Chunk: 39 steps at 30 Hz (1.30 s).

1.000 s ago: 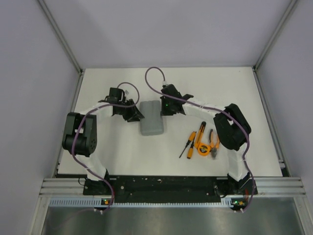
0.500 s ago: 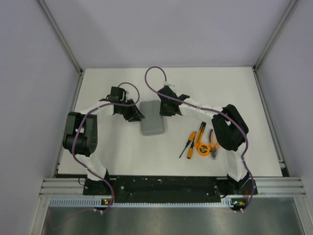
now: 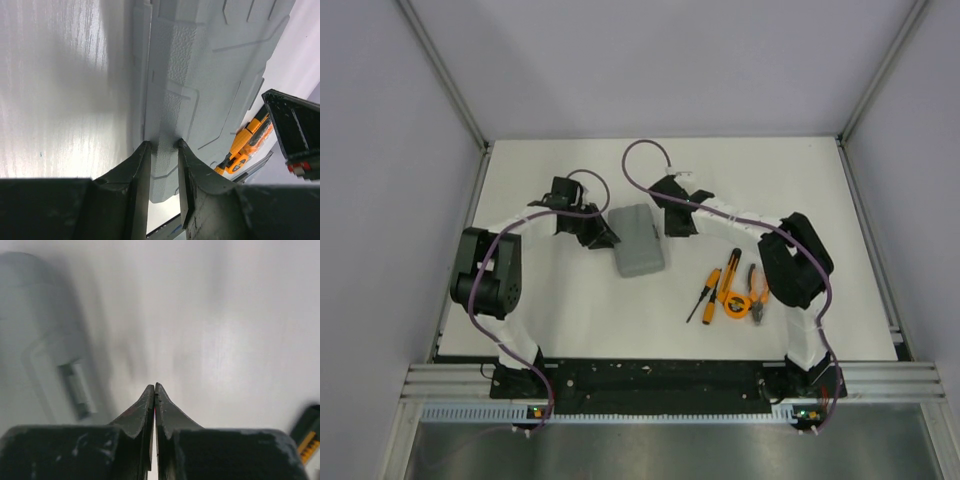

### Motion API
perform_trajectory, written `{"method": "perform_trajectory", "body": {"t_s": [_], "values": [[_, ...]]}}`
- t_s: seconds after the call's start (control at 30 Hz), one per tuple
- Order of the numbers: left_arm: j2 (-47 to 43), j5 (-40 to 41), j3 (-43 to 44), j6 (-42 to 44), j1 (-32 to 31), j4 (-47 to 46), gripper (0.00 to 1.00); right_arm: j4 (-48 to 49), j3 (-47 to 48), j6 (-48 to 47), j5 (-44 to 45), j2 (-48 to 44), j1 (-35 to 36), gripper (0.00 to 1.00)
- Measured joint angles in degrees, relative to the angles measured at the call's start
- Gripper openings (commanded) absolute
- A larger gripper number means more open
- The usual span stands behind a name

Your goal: Pack the tool kit

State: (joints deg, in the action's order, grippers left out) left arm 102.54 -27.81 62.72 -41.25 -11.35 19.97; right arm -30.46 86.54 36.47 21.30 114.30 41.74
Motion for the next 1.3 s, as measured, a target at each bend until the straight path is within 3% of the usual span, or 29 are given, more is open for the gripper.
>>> {"method": "perform_trajectory", "body": {"t_s": [0.23,0.27,0.33,0.47,0.53,0.63,0.73,0.93,1.3], "values": [[0.0,0.0,0.35,0.02,0.42,0.9,0.0,-8.92,-1.7,-3.54,5.18,-0.02,-4.09,0.0],[-0.02,-0.02,0.44,0.02,0.42,1.07,0.04,-9.46,-1.68,-4.0,5.09,-0.02,-4.22,0.0],[-0.04,0.04,0.7,0.2,0.46,1.44,0.19,-10.27,-1.49,-4.98,4.15,-0.24,-4.09,0.05],[-0.04,0.66,1.42,0.9,0.46,2.54,0.51,-11.1,0.94,-6.86,1.03,-1.49,-3.98,0.23],[-0.04,2.1,1.66,1.46,0.48,3.61,0.57,-10.4,2.16,-8.09,-1.4,-2.67,-3.98,0.36],[-0.04,3.21,1.77,2.32,0.61,4.85,0.59,-8.0,2.51,-10.34,-6.25,-4.46,-4.0,0.47],[-0.04,3.61,2.23,3.21,0.68,5.49,0.58,-3.82,1.73,-12.59,-12.02,-5.09,-3.98,0.49],[0.0,3.56,2.56,3.98,0.7,5.75,0.54,1.09,-0.39,-14.84,-19.15,-4.76,-3.98,0.4],[0.24,2.86,2.82,5.92,0.7,5.7,0.53,3.87,1.01,-14.93,-23.17,0.46,-3.98,0.36]]}}
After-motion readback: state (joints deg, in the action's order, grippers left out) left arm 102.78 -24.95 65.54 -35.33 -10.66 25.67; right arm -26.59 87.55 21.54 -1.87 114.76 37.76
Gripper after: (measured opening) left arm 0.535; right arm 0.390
